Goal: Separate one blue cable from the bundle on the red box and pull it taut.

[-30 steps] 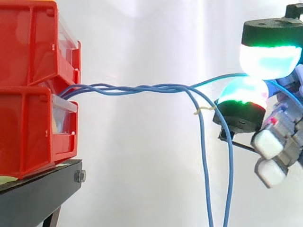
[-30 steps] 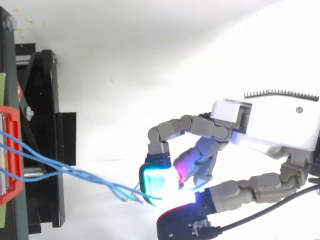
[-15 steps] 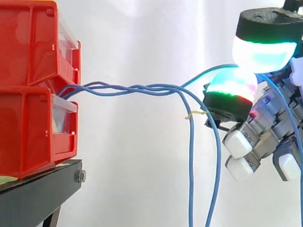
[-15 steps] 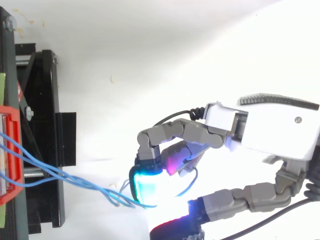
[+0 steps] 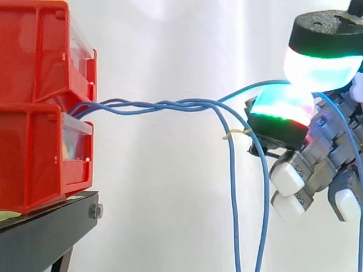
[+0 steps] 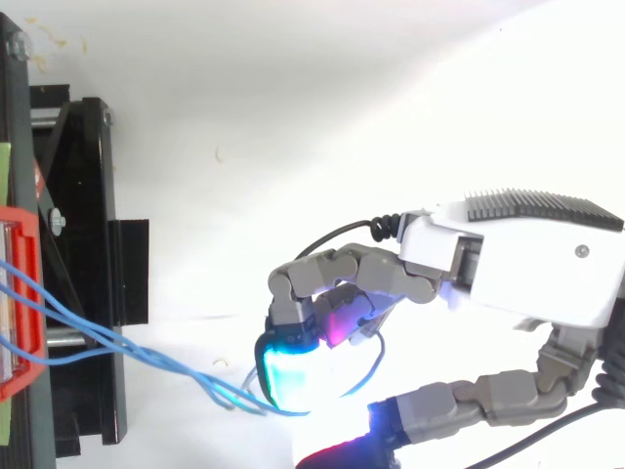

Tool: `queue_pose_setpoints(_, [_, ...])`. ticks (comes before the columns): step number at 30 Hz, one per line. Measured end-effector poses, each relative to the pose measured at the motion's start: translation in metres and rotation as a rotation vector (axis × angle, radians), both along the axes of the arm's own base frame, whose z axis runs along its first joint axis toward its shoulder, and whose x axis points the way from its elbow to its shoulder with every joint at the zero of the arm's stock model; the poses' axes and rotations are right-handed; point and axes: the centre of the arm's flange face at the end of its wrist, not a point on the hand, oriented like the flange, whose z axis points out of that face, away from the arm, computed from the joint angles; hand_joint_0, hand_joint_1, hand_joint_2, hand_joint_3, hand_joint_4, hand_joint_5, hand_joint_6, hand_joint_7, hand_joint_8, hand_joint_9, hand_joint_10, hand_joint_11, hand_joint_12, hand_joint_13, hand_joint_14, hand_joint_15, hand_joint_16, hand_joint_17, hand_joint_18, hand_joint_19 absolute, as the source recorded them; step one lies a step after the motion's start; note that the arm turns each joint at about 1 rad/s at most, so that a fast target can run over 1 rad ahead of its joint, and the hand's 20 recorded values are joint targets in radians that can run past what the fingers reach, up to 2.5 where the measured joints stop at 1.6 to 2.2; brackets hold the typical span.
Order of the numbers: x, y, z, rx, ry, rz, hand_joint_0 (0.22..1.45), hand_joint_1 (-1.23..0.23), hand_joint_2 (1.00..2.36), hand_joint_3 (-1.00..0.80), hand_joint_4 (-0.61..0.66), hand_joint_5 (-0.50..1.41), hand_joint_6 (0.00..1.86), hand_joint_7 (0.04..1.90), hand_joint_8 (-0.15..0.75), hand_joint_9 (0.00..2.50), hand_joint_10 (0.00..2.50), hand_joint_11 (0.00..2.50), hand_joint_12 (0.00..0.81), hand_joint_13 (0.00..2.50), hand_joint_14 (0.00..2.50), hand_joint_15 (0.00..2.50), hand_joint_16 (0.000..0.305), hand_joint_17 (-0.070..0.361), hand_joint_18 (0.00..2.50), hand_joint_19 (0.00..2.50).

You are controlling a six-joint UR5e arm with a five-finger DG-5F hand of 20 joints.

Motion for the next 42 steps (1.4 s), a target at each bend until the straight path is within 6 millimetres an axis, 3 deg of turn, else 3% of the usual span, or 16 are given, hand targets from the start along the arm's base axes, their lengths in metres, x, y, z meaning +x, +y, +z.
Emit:
queue_pose_setpoints(24, [0.0002,0.0003,0.0001,0.000,-0.001,0.002,0.60,-0.80,1.01,-0.07,0.04,0.03,0.65,1.48,0.335,0.89,0.00,0.16,0.449,0.71,0.01,0.26,0.062,0.140,0.80,0.38])
queue_pose_setpoints(42, [0.0002,0.0003,0.0000,0.000,-0.001,0.002,0.60,-0.79,1.01,-0.10,0.03,0.01,0.67,1.39,0.341,1.13,0.01,0.40,0.394,0.88,0.01,0.49,0.053,0.120,0.74,0.50])
